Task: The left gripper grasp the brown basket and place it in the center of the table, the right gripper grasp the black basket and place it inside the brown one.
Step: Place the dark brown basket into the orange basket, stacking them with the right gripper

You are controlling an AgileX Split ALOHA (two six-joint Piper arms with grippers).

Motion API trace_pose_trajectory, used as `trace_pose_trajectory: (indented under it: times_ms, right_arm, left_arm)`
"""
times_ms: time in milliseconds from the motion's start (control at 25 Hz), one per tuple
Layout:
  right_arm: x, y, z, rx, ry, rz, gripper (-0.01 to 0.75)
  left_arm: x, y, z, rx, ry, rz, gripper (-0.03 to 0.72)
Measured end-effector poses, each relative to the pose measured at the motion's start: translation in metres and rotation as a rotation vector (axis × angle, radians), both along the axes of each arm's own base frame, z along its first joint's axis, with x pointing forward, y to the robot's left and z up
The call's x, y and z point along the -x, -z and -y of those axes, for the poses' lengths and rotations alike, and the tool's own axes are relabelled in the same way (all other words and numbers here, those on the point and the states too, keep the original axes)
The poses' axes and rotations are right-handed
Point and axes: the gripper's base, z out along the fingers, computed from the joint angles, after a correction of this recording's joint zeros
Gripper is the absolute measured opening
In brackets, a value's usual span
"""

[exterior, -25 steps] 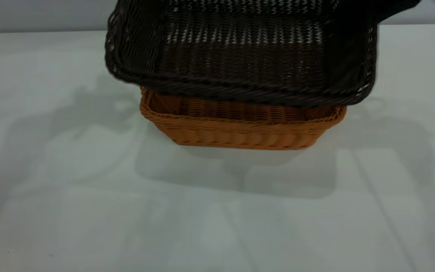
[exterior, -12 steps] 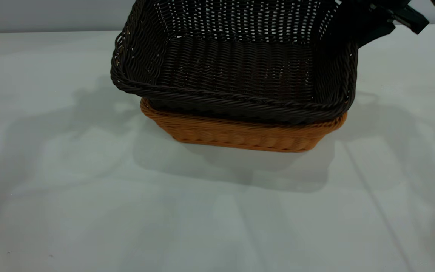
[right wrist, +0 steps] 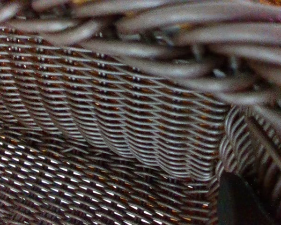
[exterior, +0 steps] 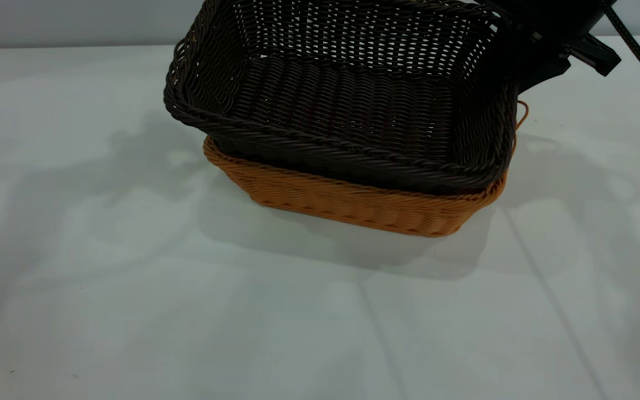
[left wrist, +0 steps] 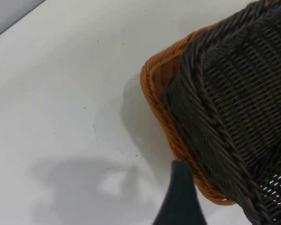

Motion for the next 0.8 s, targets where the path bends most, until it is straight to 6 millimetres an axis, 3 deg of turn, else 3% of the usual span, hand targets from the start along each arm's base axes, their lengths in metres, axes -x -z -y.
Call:
trace_pose_trajectory:
  times_ms: [800]
  right_arm:
    - [-0.0007, 0.0025, 0.0093, 0.054, 0.074, -0.038, 0.078]
  left_arm:
    - [0.0001, 0.0, 0.0, -0.001, 0.002, 0.001, 0.51]
